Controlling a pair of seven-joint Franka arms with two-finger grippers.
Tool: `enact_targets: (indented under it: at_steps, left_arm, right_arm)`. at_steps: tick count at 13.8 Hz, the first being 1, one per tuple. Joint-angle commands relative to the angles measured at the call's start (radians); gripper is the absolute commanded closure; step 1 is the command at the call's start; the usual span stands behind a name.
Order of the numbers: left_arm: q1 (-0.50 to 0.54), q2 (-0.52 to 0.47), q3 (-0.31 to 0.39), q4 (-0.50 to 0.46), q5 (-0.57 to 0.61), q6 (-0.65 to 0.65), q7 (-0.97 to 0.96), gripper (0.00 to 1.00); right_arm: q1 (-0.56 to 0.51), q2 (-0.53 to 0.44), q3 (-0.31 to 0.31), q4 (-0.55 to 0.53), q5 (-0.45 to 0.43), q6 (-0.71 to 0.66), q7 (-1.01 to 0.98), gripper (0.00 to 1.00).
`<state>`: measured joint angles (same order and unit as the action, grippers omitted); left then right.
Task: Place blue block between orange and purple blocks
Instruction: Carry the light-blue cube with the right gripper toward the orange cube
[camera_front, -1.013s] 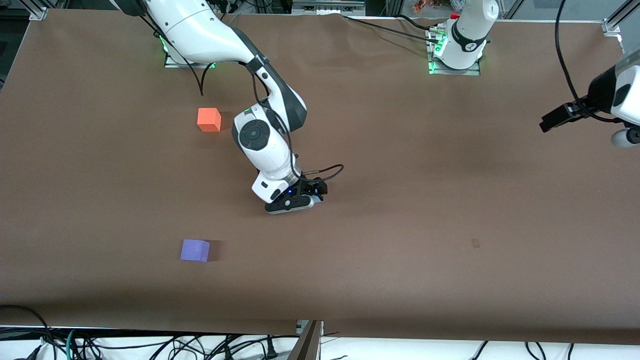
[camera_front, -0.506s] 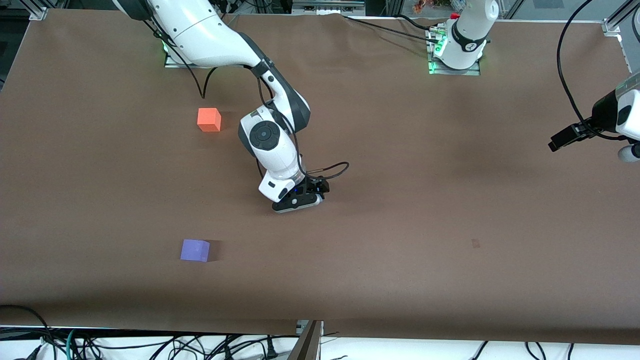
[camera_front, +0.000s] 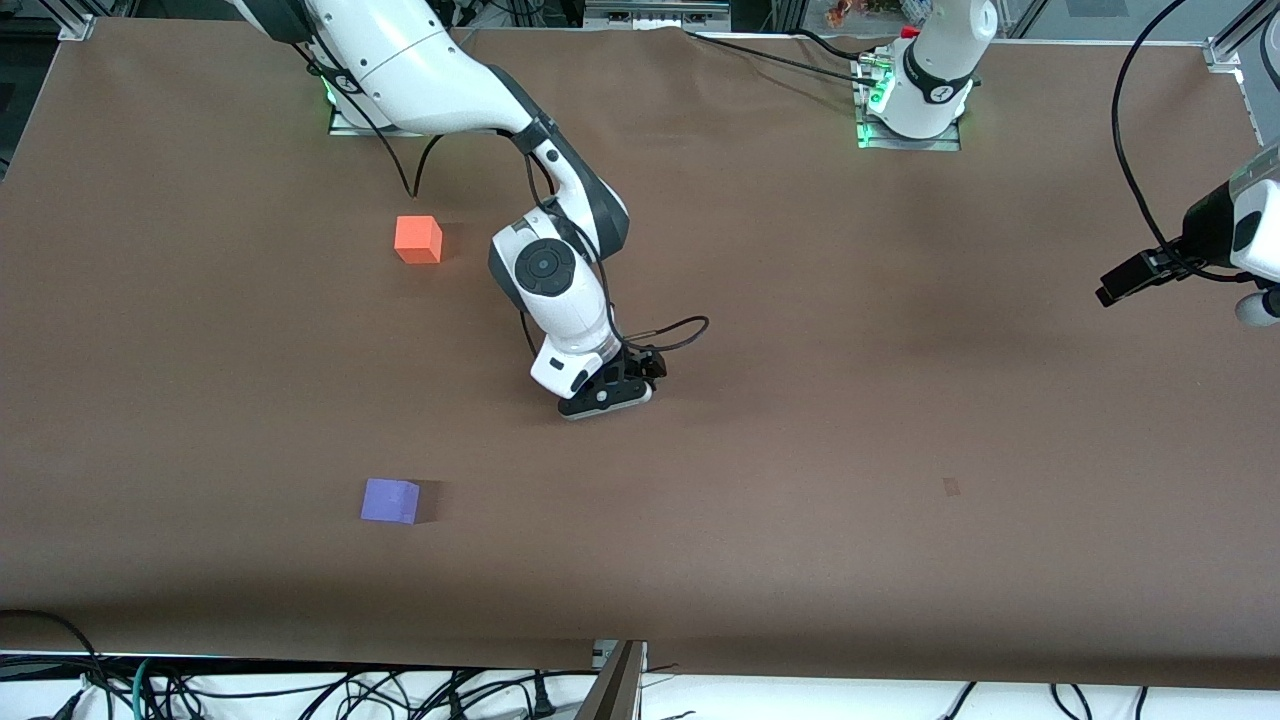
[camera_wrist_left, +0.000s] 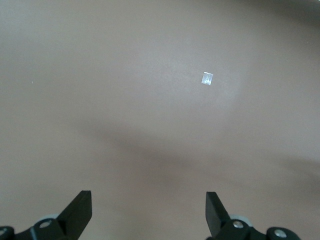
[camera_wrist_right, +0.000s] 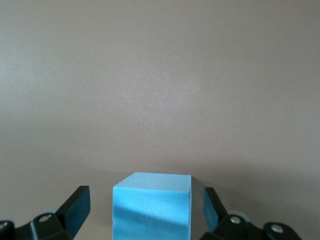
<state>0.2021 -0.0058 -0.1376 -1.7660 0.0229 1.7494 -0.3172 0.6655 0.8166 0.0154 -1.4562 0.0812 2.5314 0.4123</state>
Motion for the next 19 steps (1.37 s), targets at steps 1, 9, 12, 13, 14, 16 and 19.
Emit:
enact_targets:
  at_steps: [1,9,12,13,14,16,19]
  left_arm:
    - [0.008,-0.005,-0.010,-0.004,0.008,0.007,0.018,0.00]
    - [0.008,-0.005,-0.010,-0.004,0.003,0.004,0.018,0.00]
    - [0.008,-0.005,-0.010,-0.004,0.002,0.002,0.018,0.00]
    - [0.007,-0.005,-0.010,-0.004,0.002,0.002,0.018,0.00]
    - [0.006,-0.005,-0.010,-0.004,0.002,0.002,0.018,0.00]
    - [0.006,-0.005,-0.010,-0.004,0.002,0.001,0.018,0.00]
    - [0.006,-0.005,-0.010,-0.004,0.002,0.001,0.018,0.00]
  right_arm:
    - [0.009,0.016,-0.009,0.017,-0.041,0.004,-0.009,0.00]
    - [0.009,0.019,-0.009,0.020,-0.043,-0.002,-0.012,0.70]
    - [-0.003,-0.019,-0.032,0.033,-0.040,-0.130,-0.017,0.71]
    - [-0.018,-0.040,-0.058,0.065,-0.032,-0.207,-0.018,0.71]
    - [-0.035,-0.051,-0.064,0.094,-0.029,-0.268,-0.015,0.71]
    - [-0.058,-0.094,-0.103,0.085,-0.031,-0.310,-0.017,0.71]
    - [-0.084,-0.158,-0.175,-0.011,-0.028,-0.379,-0.108,0.71]
